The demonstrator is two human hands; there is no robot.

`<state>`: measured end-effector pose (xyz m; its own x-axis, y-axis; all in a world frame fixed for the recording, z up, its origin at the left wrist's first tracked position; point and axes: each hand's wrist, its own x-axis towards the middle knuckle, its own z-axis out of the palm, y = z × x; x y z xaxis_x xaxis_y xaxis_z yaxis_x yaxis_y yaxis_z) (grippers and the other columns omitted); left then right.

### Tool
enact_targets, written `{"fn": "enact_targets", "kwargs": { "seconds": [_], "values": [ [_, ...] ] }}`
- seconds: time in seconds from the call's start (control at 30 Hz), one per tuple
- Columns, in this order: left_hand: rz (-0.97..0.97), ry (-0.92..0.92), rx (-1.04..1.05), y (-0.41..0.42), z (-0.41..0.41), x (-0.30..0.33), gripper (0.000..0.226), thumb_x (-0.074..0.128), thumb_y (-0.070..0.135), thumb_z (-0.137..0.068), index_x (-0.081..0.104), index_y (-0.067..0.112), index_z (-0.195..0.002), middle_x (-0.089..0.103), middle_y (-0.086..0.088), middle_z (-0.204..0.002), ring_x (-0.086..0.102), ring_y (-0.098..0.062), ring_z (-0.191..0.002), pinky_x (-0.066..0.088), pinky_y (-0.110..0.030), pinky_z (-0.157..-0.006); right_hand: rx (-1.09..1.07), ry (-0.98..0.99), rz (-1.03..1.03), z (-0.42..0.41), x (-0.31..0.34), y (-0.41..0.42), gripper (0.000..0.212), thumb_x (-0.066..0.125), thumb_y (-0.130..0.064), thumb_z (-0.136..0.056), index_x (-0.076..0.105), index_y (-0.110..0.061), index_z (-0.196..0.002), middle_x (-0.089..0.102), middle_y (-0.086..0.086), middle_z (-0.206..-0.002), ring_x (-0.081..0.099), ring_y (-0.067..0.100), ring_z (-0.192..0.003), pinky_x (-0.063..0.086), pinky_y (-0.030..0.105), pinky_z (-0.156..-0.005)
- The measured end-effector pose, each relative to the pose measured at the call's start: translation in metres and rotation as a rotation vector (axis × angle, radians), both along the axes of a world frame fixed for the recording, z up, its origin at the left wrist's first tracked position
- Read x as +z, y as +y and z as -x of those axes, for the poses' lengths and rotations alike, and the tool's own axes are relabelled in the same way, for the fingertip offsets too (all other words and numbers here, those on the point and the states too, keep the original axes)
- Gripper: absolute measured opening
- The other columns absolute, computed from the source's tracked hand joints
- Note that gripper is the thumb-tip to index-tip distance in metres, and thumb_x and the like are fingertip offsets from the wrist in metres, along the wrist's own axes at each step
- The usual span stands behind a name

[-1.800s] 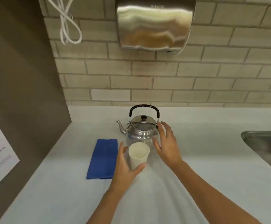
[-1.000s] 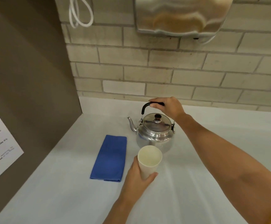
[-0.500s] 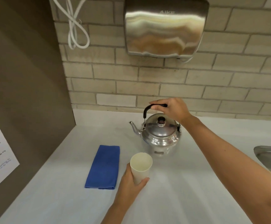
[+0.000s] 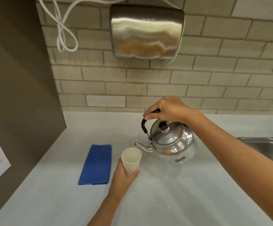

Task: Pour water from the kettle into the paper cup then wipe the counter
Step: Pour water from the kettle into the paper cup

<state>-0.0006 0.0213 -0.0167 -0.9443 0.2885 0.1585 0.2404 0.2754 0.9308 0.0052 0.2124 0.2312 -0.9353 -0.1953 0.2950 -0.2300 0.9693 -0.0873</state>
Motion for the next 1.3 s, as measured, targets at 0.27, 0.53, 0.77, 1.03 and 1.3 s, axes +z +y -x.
{"fn": "enact_targets", "kwargs": {
  "seconds": [0.27,0.53,0.77,1.03,1.3],
  "values": [
    [-0.005,0.003,0.016,0.001,0.001,-0.003,0.071,0.077,0.027,-0.070,0.036,0.021,-0.128,0.052,0.005,-0.115,0.052,-0.013,-0.103,0.043,-0.024,-0.084,0.074,0.017,-0.210,-0.016,0.006,-0.018,0.019,0.059,-0.056,-0.078,0.068,-0.047,-0.092,0.058,-0.027,-0.053,0.044,-0.001,-0.050,0.026,0.024,-0.045],
    [-0.003,0.012,0.020,0.001,-0.001,-0.001,0.074,0.076,0.025,-0.071,0.033,0.018,-0.131,0.051,0.001,-0.122,0.049,-0.013,-0.106,0.041,-0.025,-0.087,0.108,0.031,-0.297,-0.021,0.010,-0.030,0.020,0.060,-0.054,-0.080,0.070,-0.043,-0.093,0.064,-0.017,-0.058,0.041,0.000,-0.046,0.021,0.022,-0.044],
    [-0.006,0.003,0.019,0.001,-0.002,0.001,0.076,0.076,0.026,-0.072,0.032,0.018,-0.133,0.052,-0.004,-0.127,0.048,-0.014,-0.107,0.043,-0.027,-0.090,0.106,0.017,-0.325,-0.022,0.012,-0.037,0.021,0.058,-0.054,-0.081,0.069,-0.043,-0.094,0.065,-0.013,-0.062,0.043,0.008,-0.051,0.023,0.024,-0.045],
    [0.001,0.000,0.017,0.000,-0.002,0.000,0.076,0.075,0.029,-0.072,0.030,0.019,-0.133,0.050,-0.003,-0.130,0.047,-0.013,-0.108,0.042,-0.025,-0.088,0.095,0.012,-0.340,-0.024,0.012,-0.037,0.022,0.057,-0.054,-0.082,0.069,-0.042,-0.095,0.046,-0.016,-0.048,0.040,0.003,-0.046,0.021,0.024,-0.044],
    [0.001,0.001,0.013,-0.001,-0.003,0.001,0.076,0.075,0.028,-0.073,0.030,0.018,-0.134,0.050,-0.005,-0.132,0.049,-0.019,-0.114,0.044,-0.031,-0.095,0.110,0.015,-0.348,-0.025,0.012,-0.038,0.022,0.057,-0.053,-0.082,0.069,-0.040,-0.095,0.052,-0.015,-0.056,0.042,0.007,-0.049,0.021,0.024,-0.044]
  ]
}}
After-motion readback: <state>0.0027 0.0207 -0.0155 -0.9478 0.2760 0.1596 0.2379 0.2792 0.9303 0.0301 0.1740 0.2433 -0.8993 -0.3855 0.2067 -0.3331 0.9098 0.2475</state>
